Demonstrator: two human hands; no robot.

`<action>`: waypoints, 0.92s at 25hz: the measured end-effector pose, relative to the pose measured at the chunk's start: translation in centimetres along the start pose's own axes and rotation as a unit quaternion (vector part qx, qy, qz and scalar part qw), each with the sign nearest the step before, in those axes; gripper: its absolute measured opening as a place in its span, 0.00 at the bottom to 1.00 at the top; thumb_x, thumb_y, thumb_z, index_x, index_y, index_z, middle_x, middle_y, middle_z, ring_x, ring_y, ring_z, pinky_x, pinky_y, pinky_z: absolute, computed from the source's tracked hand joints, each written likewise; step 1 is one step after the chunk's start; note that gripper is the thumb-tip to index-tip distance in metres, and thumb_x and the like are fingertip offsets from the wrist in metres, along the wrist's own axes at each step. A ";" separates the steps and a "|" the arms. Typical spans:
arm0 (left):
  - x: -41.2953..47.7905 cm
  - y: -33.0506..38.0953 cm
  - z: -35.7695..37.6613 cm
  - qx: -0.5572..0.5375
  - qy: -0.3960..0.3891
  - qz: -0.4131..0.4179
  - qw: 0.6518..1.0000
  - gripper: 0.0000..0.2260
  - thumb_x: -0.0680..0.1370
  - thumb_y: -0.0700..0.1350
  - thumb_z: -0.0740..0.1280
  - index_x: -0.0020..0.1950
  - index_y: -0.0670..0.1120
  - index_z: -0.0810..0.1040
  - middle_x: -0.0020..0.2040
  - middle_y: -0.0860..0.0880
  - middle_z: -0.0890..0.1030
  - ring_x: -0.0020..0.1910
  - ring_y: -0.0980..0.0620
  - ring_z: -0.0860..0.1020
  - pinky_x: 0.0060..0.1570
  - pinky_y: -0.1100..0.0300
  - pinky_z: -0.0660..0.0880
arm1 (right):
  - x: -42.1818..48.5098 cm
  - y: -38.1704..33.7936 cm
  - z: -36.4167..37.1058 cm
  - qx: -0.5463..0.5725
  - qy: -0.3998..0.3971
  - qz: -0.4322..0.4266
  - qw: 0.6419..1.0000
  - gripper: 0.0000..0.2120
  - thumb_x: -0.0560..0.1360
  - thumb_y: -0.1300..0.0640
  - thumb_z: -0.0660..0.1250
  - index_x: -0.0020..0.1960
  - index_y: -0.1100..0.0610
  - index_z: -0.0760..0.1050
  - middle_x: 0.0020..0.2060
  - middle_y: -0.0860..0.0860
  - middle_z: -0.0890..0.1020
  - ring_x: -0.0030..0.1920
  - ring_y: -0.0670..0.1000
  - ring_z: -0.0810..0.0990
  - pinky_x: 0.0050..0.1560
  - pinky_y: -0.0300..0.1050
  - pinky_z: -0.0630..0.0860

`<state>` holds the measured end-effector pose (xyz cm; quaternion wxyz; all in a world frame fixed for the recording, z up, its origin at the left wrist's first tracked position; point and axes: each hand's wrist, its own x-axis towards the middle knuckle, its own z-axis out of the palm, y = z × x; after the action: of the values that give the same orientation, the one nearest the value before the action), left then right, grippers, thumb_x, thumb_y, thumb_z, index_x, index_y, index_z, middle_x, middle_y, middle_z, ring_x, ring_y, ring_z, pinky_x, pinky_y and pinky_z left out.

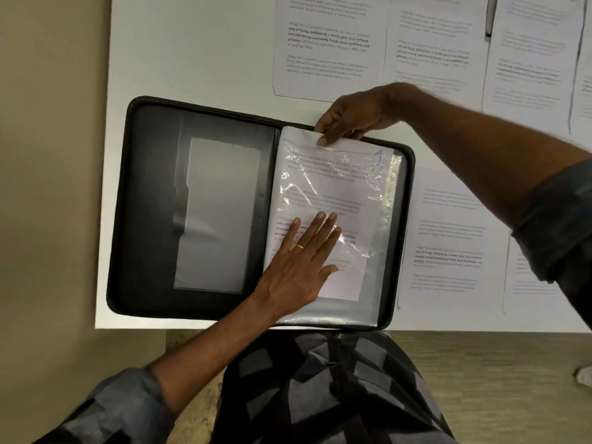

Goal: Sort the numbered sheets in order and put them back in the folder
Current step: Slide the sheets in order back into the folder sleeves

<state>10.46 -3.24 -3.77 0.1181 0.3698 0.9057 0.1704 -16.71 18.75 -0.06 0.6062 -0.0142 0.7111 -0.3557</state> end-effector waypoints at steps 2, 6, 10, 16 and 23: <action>-0.6 -0.3 0.1 0.002 0.000 -0.001 1.000 0.30 0.86 0.56 0.56 0.83 0.41 0.54 0.84 0.43 0.50 0.83 0.45 0.47 0.80 0.39 0.51 | 0.6 -0.4 0.1 -0.027 0.002 -0.009 1.000 0.09 0.79 0.59 0.71 0.58 0.55 0.83 0.54 0.53 0.86 0.52 0.51 0.84 0.57 0.45 0.82; -1.4 -0.9 0.1 -0.004 0.001 -0.008 1.000 0.30 0.86 0.55 0.57 0.83 0.41 0.55 0.84 0.43 0.50 0.83 0.45 0.47 0.80 0.40 0.51 | 0.1 -1.3 -1.3 -0.081 0.019 0.012 0.996 0.15 0.74 0.56 0.74 0.59 0.59 0.83 0.53 0.58 0.85 0.51 0.55 0.81 0.53 0.42 0.82; -1.7 -0.9 0.3 0.005 0.003 -0.003 1.000 0.30 0.86 0.56 0.55 0.83 0.41 0.54 0.84 0.43 0.50 0.83 0.45 0.47 0.80 0.40 0.50 | -0.7 -2.4 -2.0 -0.092 0.016 0.028 0.995 0.09 0.77 0.59 0.71 0.56 0.55 0.84 0.52 0.55 0.87 0.53 0.53 0.86 0.55 0.45 0.83; -1.5 -1.2 1.4 0.013 -0.020 0.010 1.000 0.30 0.86 0.57 0.53 0.83 0.41 0.52 0.84 0.42 0.48 0.83 0.45 0.45 0.80 0.41 0.51 | 0.0 -2.6 0.3 -0.085 -0.032 0.039 0.995 0.11 0.80 0.63 0.67 0.59 0.55 0.82 0.54 0.53 0.87 0.54 0.50 0.86 0.59 0.46 0.82; -1.4 -1.0 1.8 0.021 -0.020 0.019 0.999 0.33 0.86 0.59 0.53 0.83 0.41 0.51 0.84 0.42 0.46 0.83 0.44 0.44 0.80 0.40 0.47 | -0.2 -0.6 2.9 -0.063 -0.053 0.065 0.994 0.07 0.78 0.60 0.70 0.43 0.51 0.83 0.36 0.45 0.82 0.37 0.43 0.77 0.47 0.43 0.74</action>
<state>11.41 -4.55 -5.71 0.1248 0.3927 0.8994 0.1459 -14.35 16.96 0.45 0.6633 -0.0247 0.6981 -0.2685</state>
